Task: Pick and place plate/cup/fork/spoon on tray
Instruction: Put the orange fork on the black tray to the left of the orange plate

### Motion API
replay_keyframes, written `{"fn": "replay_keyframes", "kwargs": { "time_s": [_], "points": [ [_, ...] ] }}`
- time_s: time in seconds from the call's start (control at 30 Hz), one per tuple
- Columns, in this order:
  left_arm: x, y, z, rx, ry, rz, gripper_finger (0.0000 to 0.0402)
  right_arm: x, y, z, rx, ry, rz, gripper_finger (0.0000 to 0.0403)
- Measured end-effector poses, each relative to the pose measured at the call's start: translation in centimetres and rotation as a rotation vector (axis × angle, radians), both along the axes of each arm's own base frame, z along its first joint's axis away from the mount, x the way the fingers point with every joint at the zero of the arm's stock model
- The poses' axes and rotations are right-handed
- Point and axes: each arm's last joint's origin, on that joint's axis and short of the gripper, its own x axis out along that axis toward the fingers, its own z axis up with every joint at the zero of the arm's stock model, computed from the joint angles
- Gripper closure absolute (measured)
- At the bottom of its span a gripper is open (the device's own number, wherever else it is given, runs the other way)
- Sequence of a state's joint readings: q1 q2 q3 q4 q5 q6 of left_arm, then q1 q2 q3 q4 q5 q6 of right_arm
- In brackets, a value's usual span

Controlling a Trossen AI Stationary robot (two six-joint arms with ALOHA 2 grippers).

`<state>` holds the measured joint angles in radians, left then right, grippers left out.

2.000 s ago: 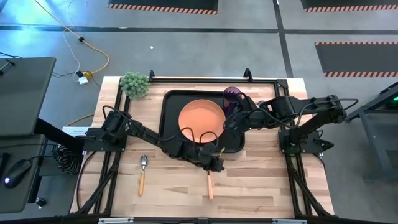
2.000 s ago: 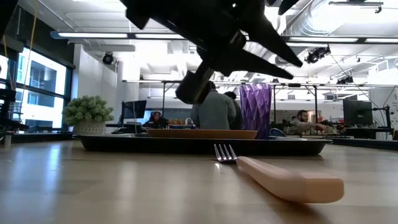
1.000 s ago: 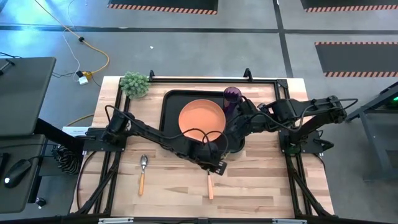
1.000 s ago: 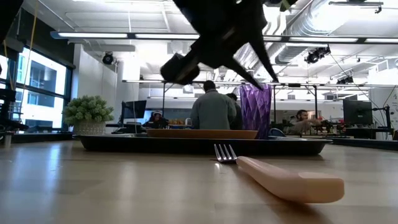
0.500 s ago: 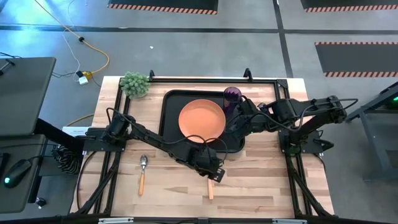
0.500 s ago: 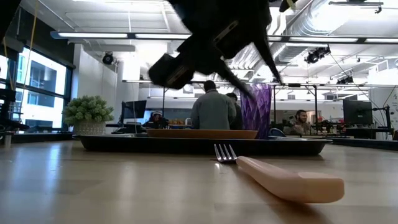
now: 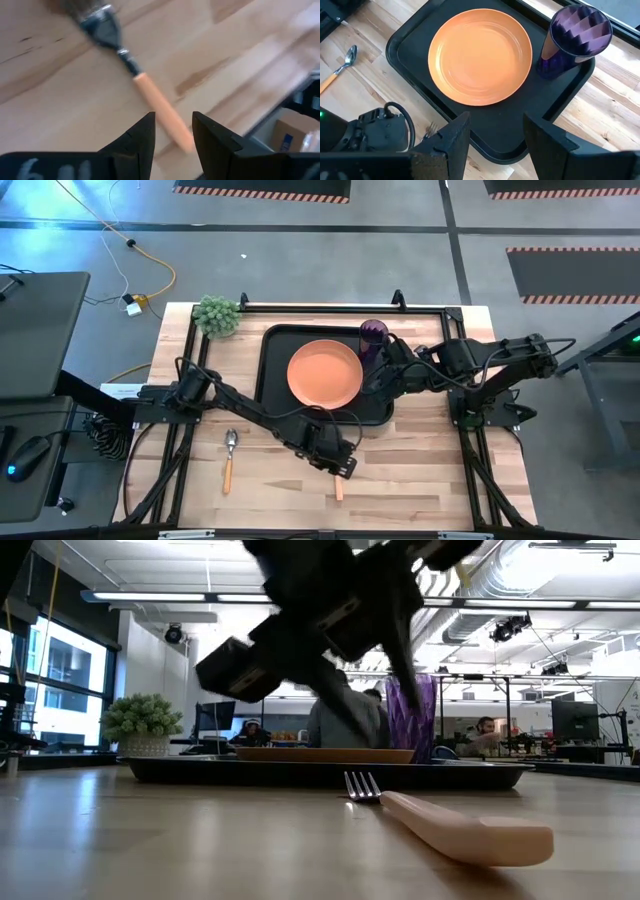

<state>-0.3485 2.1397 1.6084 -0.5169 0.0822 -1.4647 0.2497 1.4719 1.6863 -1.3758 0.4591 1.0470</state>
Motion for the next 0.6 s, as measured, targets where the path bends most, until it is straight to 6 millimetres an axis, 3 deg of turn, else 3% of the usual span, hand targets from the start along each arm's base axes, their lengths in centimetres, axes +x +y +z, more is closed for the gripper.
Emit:
{"fn": "replay_keyframes", "kwargs": {
  "time_s": [0.33, 0.6],
  "points": [
    [-0.1, 0.0, -0.2, -0.009, 0.019, 0.03, 0.0281, 0.0, 0.0, 0.0, 0.002, 0.001, 0.001, 0.023],
    [0.2, 0.0, -2.1, -0.034, 0.079, 0.033, 0.0281, 0.0, 0.0, 0.0, 0.001, 0.005, 0.001, 0.023]
  ]
}}
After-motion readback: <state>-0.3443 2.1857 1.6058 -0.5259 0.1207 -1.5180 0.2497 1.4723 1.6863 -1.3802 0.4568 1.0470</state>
